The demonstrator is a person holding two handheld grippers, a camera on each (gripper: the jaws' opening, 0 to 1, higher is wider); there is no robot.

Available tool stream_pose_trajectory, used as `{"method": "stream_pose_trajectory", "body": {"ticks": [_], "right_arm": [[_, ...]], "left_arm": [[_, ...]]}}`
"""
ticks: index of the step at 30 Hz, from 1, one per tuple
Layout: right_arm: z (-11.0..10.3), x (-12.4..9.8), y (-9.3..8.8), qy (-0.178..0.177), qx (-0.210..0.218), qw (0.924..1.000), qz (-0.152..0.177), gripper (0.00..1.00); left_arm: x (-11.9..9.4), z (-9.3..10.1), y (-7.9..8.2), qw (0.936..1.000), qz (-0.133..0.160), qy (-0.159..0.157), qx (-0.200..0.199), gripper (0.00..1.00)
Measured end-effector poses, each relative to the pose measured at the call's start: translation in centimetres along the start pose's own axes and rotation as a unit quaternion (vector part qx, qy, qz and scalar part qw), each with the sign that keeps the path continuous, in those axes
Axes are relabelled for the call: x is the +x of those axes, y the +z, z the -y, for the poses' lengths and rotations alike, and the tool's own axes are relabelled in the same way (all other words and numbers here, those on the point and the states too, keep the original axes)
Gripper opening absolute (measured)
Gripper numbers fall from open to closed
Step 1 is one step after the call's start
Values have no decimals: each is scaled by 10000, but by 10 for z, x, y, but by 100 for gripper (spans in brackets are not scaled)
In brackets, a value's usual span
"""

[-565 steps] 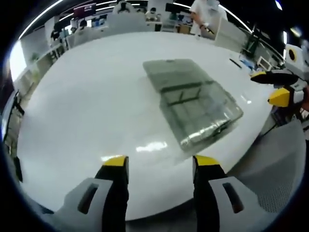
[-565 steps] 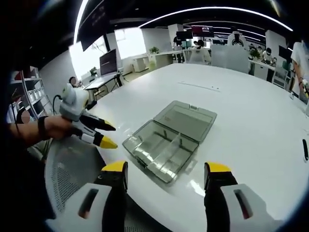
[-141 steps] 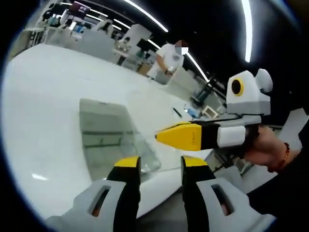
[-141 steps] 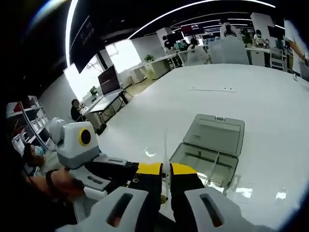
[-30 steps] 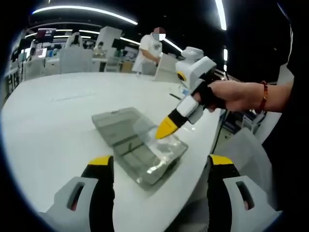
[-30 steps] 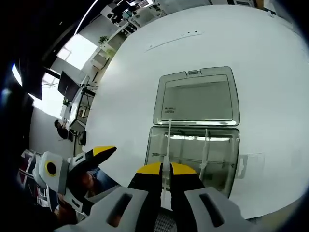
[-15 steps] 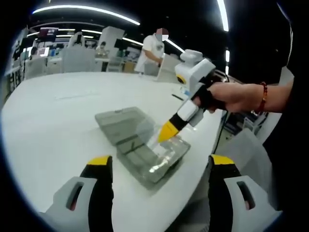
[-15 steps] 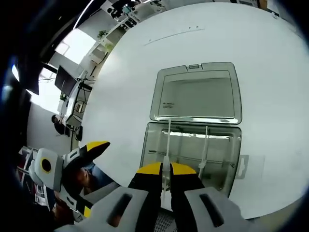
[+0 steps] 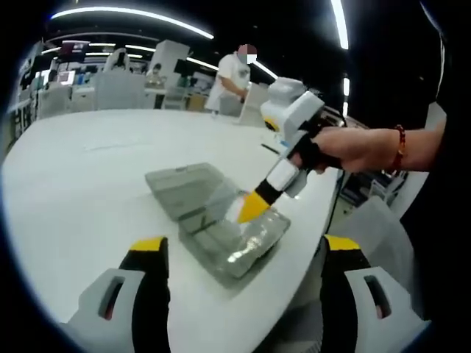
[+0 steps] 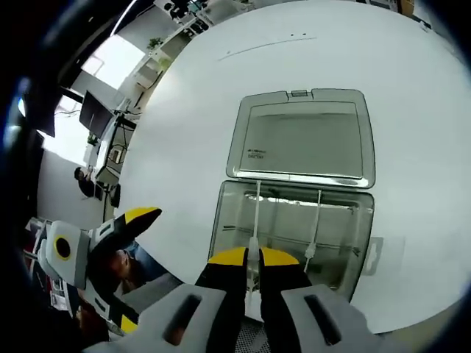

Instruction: Insert the divider into the dual guide fixture by aligning both edges with the guide slots and pushing it downward to the bottom, including one-sided entry, uneven engagement, binding, and posture correction.

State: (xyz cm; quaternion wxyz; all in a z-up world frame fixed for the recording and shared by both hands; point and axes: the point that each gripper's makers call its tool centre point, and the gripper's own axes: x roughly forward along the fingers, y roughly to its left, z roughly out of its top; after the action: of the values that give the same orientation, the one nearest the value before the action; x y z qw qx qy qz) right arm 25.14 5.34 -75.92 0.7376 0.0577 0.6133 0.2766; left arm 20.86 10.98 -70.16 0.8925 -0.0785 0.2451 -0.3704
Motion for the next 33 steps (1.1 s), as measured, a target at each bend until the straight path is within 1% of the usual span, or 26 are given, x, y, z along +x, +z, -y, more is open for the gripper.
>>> {"method": "stream_pose_trajectory", "body": {"ticks": [8,13,27,33], "right_arm": [[-1,3,0,-52,-94,9999,-62,0],[-1,4,-1,-75,-133,9998,-87,0],[1,8,-2,-352,-530,9977,-242,0],[2,8,-2,-391,-570,9972,-269,0]], "left_arm": [[-2,-5,-2,10000,10,52,-57,83],[-4,-6,0,9999,63,68,-98,83],[-5,-8,-1,9999,68,93,-128,82],[-6,-11,-2,9998,69,112,-166,82]]}}
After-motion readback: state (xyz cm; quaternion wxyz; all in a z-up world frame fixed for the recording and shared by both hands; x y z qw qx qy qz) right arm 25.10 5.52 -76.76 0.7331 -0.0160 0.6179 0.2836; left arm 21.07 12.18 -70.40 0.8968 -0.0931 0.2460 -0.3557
